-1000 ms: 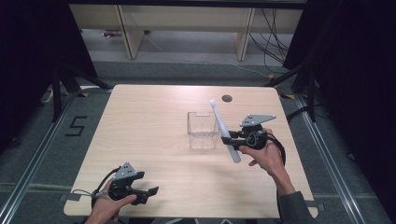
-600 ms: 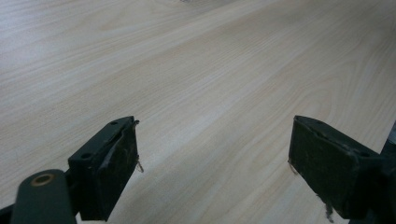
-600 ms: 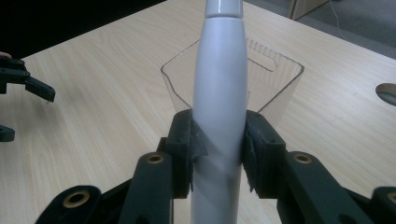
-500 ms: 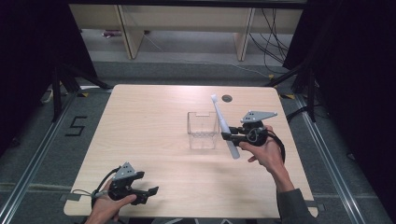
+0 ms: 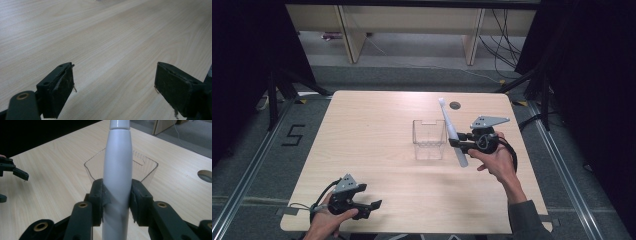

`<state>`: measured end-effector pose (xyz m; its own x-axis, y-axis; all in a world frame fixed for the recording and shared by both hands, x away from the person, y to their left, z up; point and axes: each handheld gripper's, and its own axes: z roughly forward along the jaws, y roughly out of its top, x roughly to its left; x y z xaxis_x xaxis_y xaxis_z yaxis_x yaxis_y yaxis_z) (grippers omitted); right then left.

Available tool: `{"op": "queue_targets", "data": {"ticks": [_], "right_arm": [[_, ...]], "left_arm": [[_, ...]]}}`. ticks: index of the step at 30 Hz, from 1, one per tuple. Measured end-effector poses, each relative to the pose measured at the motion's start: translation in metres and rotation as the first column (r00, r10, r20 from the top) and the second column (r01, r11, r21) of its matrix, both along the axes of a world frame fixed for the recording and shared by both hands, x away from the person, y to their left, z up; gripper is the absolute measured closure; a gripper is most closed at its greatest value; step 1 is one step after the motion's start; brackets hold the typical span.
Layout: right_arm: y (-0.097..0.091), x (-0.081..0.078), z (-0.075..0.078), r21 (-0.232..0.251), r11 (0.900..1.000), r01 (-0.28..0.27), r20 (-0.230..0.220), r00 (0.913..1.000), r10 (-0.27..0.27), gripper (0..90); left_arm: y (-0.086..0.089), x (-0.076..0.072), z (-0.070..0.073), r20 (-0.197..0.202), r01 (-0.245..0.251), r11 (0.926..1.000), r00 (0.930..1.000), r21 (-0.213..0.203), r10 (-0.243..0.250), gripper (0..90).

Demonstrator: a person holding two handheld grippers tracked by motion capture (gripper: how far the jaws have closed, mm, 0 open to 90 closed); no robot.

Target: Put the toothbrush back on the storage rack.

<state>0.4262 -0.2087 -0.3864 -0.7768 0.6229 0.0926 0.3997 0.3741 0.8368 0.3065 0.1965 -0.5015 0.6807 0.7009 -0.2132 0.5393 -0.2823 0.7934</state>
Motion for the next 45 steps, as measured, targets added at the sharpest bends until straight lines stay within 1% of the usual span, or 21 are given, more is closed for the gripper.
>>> {"op": "queue_targets", "data": {"ticks": [1, 2, 3, 4, 6, 7, 8, 9, 10, 13, 15, 16, 17, 18, 20, 26, 29, 31, 41, 44, 45], "right_arm": [[0.000, 0.002, 0.000, 0.005, 0.9999, -0.013, 0.006, 0.9999, 0.013, 66.4], [0.000, 0.001, 0.002, -0.005, 1.0000, 0.005, 0.011, 0.9999, -0.005, 66.4], [0.001, 0.001, 0.002, 0.003, 1.0000, 0.007, -0.003, 1.0000, -0.007, 66.4], [0.001, 0.003, 0.002, -0.001, 1.0000, 0.006, 0.022, 0.9997, -0.006, 66.4], [0.002, 0.005, 0.004, 0.004, 1.0000, 0.000, 0.002, 1.0000, 0.000, 66.4], [0.004, 0.007, 0.004, 0.012, 0.9999, 0.007, 0.031, 0.9995, -0.007, 66.4], [0.004, 0.007, 0.004, 0.012, 0.9999, 0.007, 0.031, 0.9995, -0.007, 66.4], [0.005, 0.007, 0.005, 0.016, 0.9998, 0.007, -0.004, 1.0000, -0.007, 66.4], [0.006, 0.009, 0.006, 0.011, 0.9999, 0.003, 0.017, 0.9998, -0.003, 66.5], [0.007, 0.010, 0.007, 0.022, 0.9997, 0.003, 0.005, 1.0000, -0.003, 66.4], [0.007, 0.013, 0.009, 0.016, 0.9999, 0.001, 0.030, 0.9996, -0.002, 66.4], [0.008, 0.012, 0.010, 0.022, 0.9997, 0.004, 0.011, 0.9999, -0.004, 66.4], [0.008, 0.014, 0.010, 0.028, 0.9996, 0.003, 0.028, 0.9996, -0.004, 66.4], [0.009, 0.013, 0.012, 0.029, 0.9995, 0.014, 0.006, 0.9999, -0.014, 66.5], [0.009, 0.015, 0.013, 0.038, 0.9991, 0.017, 0.004, 0.9998, -0.018, 66.4], [0.010, 0.021, 0.015, 0.042, 0.9990, 0.018, 0.032, 0.9993, -0.019, 66.4], [0.010, 0.022, 0.015, 0.041, 0.9989, 0.024, 0.012, 0.9996, -0.025, 66.4], [0.010, 0.025, 0.015, 0.032, 0.9992, 0.023, 0.038, 0.9990, -0.024, 66.4], [0.017, 0.035, 0.021, 0.051, 0.9983, 0.028, 0.037, 0.9989, -0.029, 66.4], [0.019, 0.036, 0.023, 0.064, 0.9975, 0.029, 0.019, 0.9994, -0.030, 66.4], [0.018, 0.038, 0.023, 0.051, 0.9985, 0.023, 0.041, 0.9988, -0.025, 66.4]], "left_arm": [[0.000, 0.000, 0.000, 0.000, 0.000, 1.0000, 1.0000, 0.000, 0.000, 15.0], [0.000, 0.000, 0.000, 0.000, -0.001, 1.0000, 1.0000, -0.001, 0.001, 15.0], [0.000, 0.000, 0.000, 0.000, 0.000, 1.0000, 1.0000, -0.001, 0.000, 15.0], [0.000, 0.000, 0.000, 0.000, 0.000, 1.0000, 1.0000, -0.001, 0.000, 15.0], [0.000, 0.000, 0.000, -0.001, 0.001, 1.0000, 1.0000, -0.001, -0.001, 15.0], [0.002, 0.001, 0.000, 0.005, 0.012, 0.9996, 0.9999, 0.026, -0.012, 15.0], [0.000, 0.000, 0.000, -0.001, 0.001, 1.0000, 1.0000, -0.001, -0.001, 15.0], [0.000, 0.000, 0.000, -0.001, 0.001, 1.0000, 1.0000, -0.001, -0.001, 15.0], [0.000, 0.000, 0.000, -0.001, 0.001, 1.0000, 1.0000, 0.000, -0.001, 15.0], [0.000, 0.000, 0.000, 0.000, 0.001, 1.0000, 1.0000, -0.002, -0.001, 15.0], [0.000, 0.000, 0.000, -0.001, 0.001, 1.0000, 1.0000, -0.002, -0.001, 15.0], [0.000, 0.000, 0.000, 0.002, 0.001, 1.0000, 1.0000, -0.005, -0.001, 15.0], [0.000, 0.000, 0.000, 0.001, 0.000, 1.0000, 1.0000, -0.007, 0.000, 15.0], [0.000, 0.000, 0.000, -0.001, 0.001, 1.0000, 1.0000, -0.002, -0.001, 15.0], [0.000, 0.000, -0.001, 0.001, 0.001, 1.0000, 1.0000, -0.007, -0.001, 15.0], [0.000, 0.000, 0.000, 0.002, 0.001, 1.0000, 1.0000, -0.007, -0.001, 15.0], [0.000, 0.000, 0.000, 0.000, 0.000, 1.0000, 1.0000, -0.008, 0.000, 15.0], [0.000, 0.000, 0.000, 0.000, 0.001, 1.0000, 1.0000, -0.008, -0.001, 15.0], [0.000, 0.000, 0.000, -0.002, -0.001, 1.0000, 1.0000, -0.003, 0.001, 15.0], [0.000, 0.000, 0.000, -0.002, 0.003, 1.0000, 1.0000, 0.000, -0.003, 15.0], [0.001, 0.000, 0.000, -0.002, 0.008, 1.0000, 1.0000, 0.003, -0.008, 15.0]]}}
